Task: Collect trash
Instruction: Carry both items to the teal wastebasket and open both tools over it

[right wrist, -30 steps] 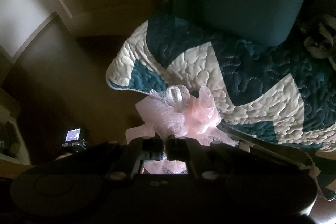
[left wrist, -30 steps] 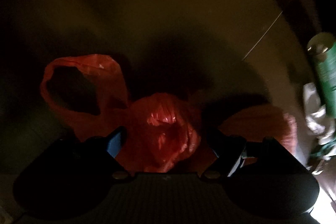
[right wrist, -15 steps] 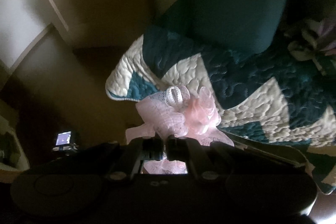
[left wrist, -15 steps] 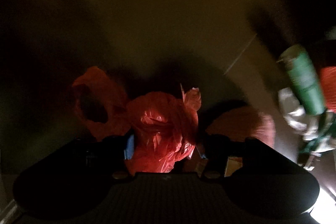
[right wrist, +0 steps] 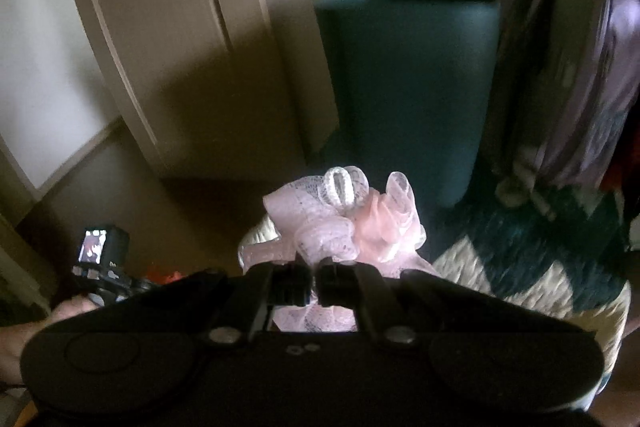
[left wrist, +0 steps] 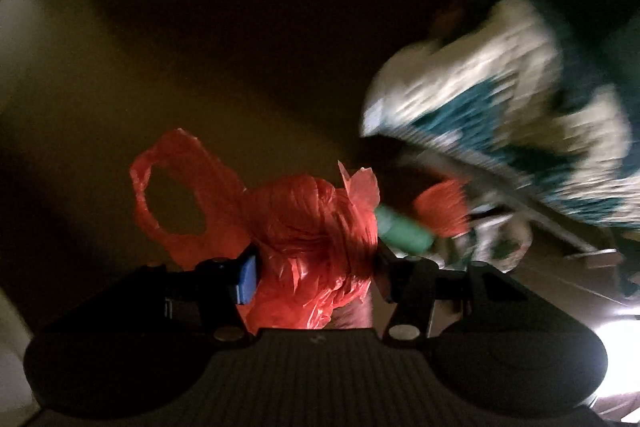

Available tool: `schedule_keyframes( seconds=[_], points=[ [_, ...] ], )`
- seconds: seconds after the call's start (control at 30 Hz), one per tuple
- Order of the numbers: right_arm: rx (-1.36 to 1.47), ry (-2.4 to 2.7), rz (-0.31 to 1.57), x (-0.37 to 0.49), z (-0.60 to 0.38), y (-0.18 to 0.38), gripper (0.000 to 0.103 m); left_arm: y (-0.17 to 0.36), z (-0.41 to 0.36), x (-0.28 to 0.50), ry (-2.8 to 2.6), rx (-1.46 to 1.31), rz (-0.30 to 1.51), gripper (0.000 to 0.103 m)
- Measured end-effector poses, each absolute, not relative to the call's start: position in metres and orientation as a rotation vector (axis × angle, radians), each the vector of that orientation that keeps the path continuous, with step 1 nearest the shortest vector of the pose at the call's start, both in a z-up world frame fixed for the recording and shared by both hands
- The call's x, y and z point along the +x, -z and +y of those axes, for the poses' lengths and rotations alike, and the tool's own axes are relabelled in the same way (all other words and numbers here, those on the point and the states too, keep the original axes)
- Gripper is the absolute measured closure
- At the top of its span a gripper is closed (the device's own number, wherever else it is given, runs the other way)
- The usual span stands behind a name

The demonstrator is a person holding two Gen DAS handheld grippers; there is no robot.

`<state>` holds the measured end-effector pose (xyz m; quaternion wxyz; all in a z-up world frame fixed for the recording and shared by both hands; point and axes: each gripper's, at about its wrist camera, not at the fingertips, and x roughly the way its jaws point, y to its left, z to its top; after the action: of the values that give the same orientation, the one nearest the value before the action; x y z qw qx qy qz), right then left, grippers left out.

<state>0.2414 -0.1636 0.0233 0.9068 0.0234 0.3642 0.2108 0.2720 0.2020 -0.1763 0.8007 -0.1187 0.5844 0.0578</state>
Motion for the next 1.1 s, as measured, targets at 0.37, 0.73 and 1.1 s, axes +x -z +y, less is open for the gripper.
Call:
schedule_keyframes(
  seconds=[0.37,0.73,1.1],
  points=[
    [0.039,-0.418,0.623,0.265,-0.198,-0.112,0.1,-0.023,0.107,0.313,0.098,-0.1,0.992,0.048],
    [-0.049,-0.365,0.493,0.35,-0.193,-0.167,0.1,-0.164,0.011,0.383,0.192,-0.005,0.744,0.047],
    [-0.111,-0.322,0.493,0.44,-0.18,-0.154,0.101,-0.172,-0.049,0.499,0.193,0.002,0.768,0.047]
  ],
)
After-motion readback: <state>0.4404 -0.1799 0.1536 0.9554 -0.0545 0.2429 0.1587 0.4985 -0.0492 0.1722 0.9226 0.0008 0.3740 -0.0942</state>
